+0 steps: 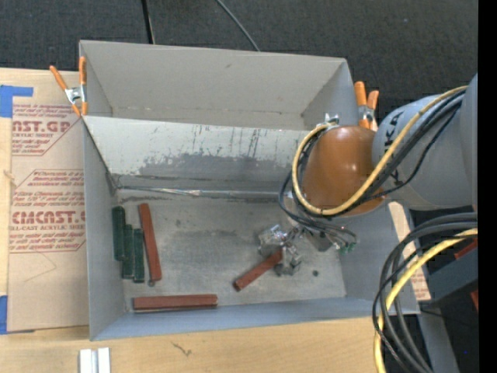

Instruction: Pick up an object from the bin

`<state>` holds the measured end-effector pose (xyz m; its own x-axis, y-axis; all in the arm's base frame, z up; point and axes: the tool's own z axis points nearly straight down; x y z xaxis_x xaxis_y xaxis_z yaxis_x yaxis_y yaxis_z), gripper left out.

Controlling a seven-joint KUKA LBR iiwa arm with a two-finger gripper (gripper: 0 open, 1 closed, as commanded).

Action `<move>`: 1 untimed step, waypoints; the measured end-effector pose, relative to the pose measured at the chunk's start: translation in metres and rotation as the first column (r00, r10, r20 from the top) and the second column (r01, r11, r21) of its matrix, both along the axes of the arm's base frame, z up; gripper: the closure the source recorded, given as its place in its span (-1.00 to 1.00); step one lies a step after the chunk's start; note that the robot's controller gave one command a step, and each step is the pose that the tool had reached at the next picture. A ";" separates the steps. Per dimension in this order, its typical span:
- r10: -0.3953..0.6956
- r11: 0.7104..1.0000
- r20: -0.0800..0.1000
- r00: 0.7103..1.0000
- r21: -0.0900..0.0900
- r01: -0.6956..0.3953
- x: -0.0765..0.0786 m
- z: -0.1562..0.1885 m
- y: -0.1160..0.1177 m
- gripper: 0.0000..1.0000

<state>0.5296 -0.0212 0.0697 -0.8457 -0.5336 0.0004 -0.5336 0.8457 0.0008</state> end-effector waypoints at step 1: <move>0.040 0.999 0.003 0.999 0.001 -0.040 0.010 0.127 0.007 1.00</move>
Offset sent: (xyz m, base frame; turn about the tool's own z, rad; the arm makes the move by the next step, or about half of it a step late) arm 0.0000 0.0000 0.0000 0.0000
